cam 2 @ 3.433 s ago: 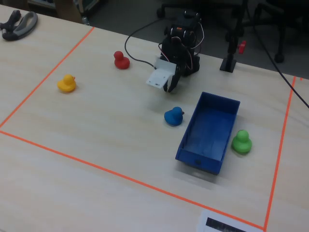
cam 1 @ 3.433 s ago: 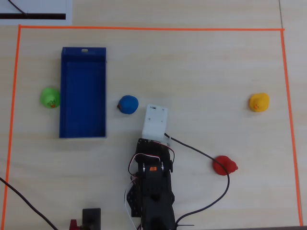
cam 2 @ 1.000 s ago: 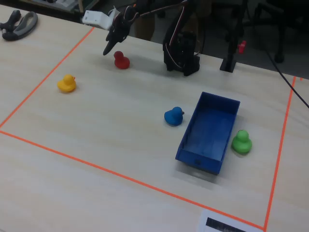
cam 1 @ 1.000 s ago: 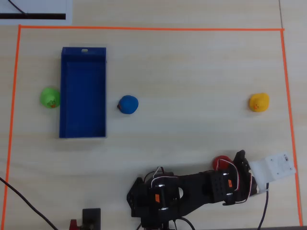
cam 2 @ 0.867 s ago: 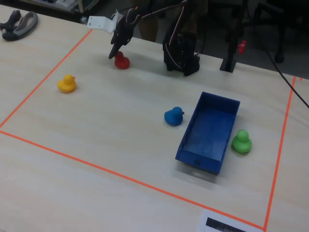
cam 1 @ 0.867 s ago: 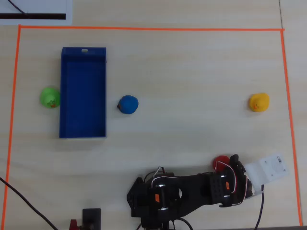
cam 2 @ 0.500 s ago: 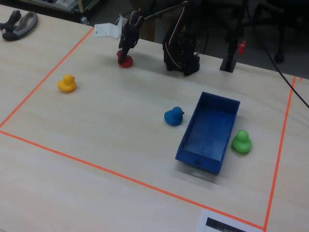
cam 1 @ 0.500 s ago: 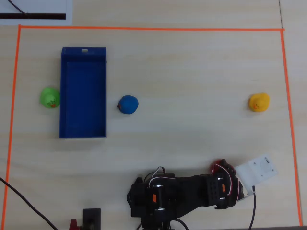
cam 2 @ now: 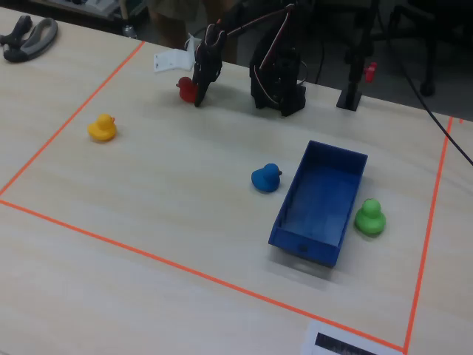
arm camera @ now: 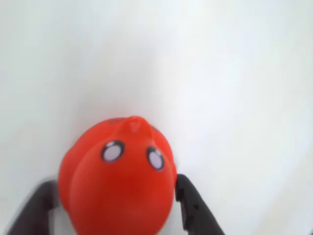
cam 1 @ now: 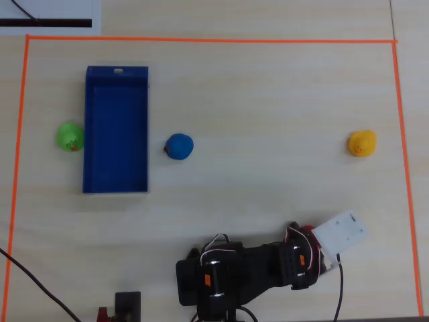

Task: Grasp red duck and put it into box.

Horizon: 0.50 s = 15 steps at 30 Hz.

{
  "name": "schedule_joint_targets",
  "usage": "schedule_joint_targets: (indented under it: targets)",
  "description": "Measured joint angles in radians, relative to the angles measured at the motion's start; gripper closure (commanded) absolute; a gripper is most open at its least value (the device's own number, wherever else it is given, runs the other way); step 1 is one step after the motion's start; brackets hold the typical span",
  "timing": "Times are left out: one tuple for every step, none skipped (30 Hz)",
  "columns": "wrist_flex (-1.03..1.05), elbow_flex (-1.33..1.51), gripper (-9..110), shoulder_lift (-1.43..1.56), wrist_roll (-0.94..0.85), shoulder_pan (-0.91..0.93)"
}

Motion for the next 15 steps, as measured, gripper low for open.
schedule_joint_targets:
  targets:
    - [0.02,-0.008,101,0.0,0.008,-0.002]
    - [0.044,-0.021,101,0.0,0.011,-0.005]
    - [0.064,-0.034,101,0.0,0.012,-0.005]
    - [0.086,-0.044,101,0.0,0.015,-0.005]
    - [0.101,-0.054,101,0.0,0.018,-0.006]
    - [0.115,-0.061,101,-0.002,0.021,-0.006]
    - [0.126,-0.067,101,-0.002,0.025,-0.008]
    - [0.133,-0.072,101,-0.003,0.028,-0.008]
    - [0.137,-0.078,101,-0.008,0.031,-0.011]
    - [0.137,-0.081,101,-0.012,0.037,-0.015]
    - [0.14,-0.087,101,-0.012,0.048,-0.018]
    - [0.152,-0.095,101,-0.008,0.061,-0.028]
    - [0.17,-0.106,101,-0.005,0.077,-0.037]
    - [0.183,-0.12,101,-0.002,0.098,-0.048]
    - [0.199,-0.144,101,-0.002,0.133,-0.054]
